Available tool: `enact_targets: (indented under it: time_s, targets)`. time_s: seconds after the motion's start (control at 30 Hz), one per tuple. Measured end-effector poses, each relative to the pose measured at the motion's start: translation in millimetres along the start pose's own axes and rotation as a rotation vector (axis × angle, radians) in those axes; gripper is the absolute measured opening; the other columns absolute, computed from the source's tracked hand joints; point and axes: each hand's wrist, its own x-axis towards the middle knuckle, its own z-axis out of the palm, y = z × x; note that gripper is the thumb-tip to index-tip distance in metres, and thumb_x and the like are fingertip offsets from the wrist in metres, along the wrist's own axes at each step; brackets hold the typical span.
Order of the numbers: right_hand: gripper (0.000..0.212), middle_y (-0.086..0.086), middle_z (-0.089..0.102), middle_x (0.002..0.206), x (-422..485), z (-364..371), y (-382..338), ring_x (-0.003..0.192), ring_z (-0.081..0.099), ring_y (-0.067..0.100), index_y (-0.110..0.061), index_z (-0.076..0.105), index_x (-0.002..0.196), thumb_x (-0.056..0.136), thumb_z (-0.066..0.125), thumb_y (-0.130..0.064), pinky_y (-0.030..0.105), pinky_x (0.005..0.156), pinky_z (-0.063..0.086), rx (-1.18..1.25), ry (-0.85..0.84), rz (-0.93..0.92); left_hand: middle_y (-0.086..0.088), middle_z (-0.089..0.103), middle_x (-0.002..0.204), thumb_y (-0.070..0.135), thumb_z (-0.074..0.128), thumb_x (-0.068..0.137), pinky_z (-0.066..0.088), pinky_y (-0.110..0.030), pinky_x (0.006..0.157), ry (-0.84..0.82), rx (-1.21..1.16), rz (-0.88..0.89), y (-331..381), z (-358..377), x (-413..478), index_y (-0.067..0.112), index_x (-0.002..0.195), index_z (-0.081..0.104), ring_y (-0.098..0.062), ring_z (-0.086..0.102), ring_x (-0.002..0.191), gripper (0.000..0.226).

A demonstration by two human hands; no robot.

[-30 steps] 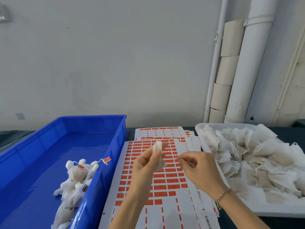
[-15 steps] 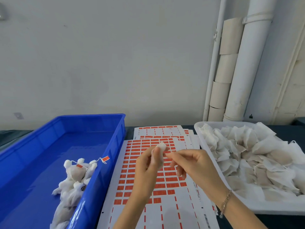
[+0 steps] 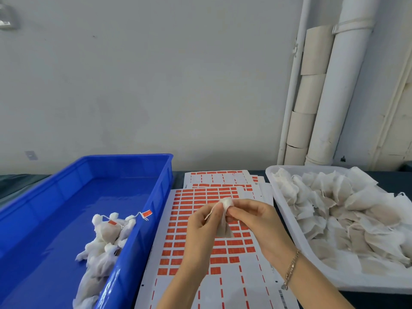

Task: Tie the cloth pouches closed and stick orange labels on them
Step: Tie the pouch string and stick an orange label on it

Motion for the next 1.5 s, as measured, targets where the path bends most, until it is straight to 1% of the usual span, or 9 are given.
enact_targets:
  time_s: [0.13,0.23,0.43,0.57,0.77,0.93,1.13,1.27,1.5]
  targets:
    - [0.012,-0.029,0.067,0.068,-0.3,1.9,0.8,0.078,0.068,0.007,-0.035,0.068,0.074,0.074,0.078,-0.029,0.014,0.065,0.051,-0.015,0.093,-0.009,0.015,0.069,0.079,0.037,0.068,0.08,0.05,-0.013,0.055,0.131,-0.02,-0.096,-4.2,1.3,3.4,0.029,0.09,0.064,-0.011,0.068,0.077,0.013]
    - [0.018,-0.022,0.07,0.078,-1.0,1.9,2.6,0.076,0.068,0.003,-0.032,0.066,0.083,0.072,0.081,-0.029,0.008,0.058,0.047,-0.091,0.153,-0.072,0.009,0.069,0.086,0.035,0.069,0.08,0.051,-0.015,0.061,0.178,-0.037,-0.13,-5.8,5.0,2.7,0.027,0.087,0.065,-0.015,0.068,0.081,0.011]
    - [0.015,-0.019,0.067,0.081,-7.2,-1.9,4.6,0.083,0.064,-0.002,-0.032,0.063,0.079,0.078,0.075,-0.024,0.007,0.069,0.051,-0.33,0.076,-0.394,-0.001,0.071,0.09,0.031,0.067,0.083,0.058,-0.031,0.076,0.163,-0.139,-0.25,-6.7,11.5,-0.7,0.022,0.089,0.069,-0.022,0.068,0.086,0.011]
    - [0.013,-0.023,0.063,0.084,-6.8,-5.0,5.4,0.077,0.063,-0.002,-0.03,0.066,0.08,0.081,0.072,-0.018,-0.004,0.071,0.042,-0.529,0.048,-0.526,-0.004,0.071,0.088,0.026,0.064,0.086,0.056,-0.028,0.068,0.176,-0.243,-0.319,-5.5,13.5,-3.8,0.02,0.087,0.07,-0.025,0.069,0.084,0.009]
    - [0.012,-0.005,0.071,0.095,-5.9,-8.2,11.1,0.077,0.056,-0.003,-0.02,0.075,0.091,0.079,0.074,-0.017,-0.004,0.073,0.038,-0.692,0.046,-0.585,-0.007,0.073,0.084,0.026,0.063,0.084,0.055,-0.023,0.061,0.161,-0.344,-0.337,-1.3,12.0,-7.0,0.018,0.082,0.073,-0.023,0.069,0.078,0.013]
    - [0.019,-0.006,0.07,0.098,-8.9,-5.4,11.2,0.079,0.058,0.0,-0.019,0.076,0.099,0.08,0.074,-0.018,-0.004,0.073,0.04,-0.652,0.038,-0.545,-0.004,0.073,0.079,0.036,0.065,0.074,0.053,-0.025,0.065,0.11,-0.313,-0.281,-0.4,11.1,-9.5,0.022,0.072,0.077,-0.023,0.069,0.077,0.019]
    - [0.027,-0.009,0.072,0.093,-19.7,-3.6,8.2,0.079,0.064,-0.001,-0.019,0.076,0.097,0.073,0.069,-0.03,0.0,0.078,0.046,-0.475,0.065,-0.581,-0.005,0.07,0.094,0.048,0.07,0.059,0.057,-0.031,0.076,0.126,-0.24,-0.231,2.4,8.7,-10.8,0.019,0.101,0.065,-0.025,0.068,0.089,0.052]
    - [0.027,-0.008,0.072,0.092,-25.9,-4.0,11.7,0.083,0.062,-0.005,-0.013,0.076,0.096,0.072,0.072,-0.024,-0.001,0.079,0.044,-0.477,0.119,-0.657,0.002,0.071,0.09,0.045,0.072,0.058,0.055,-0.023,0.064,0.153,-0.213,-0.151,5.2,7.5,-14.6,0.021,0.089,0.067,-0.024,0.068,0.088,0.039]
    - [0.024,-0.009,0.069,0.088,-26.3,-7.6,12.4,0.075,0.064,-0.005,-0.012,0.074,0.094,0.07,0.073,-0.016,0.001,0.074,0.047,-0.443,0.151,-0.727,0.014,0.071,0.082,0.045,0.073,0.056,0.052,-0.016,0.057,0.132,-0.221,-0.093,11.4,8.2,-19.8,0.031,0.077,0.072,-0.019,0.068,0.083,0.025]
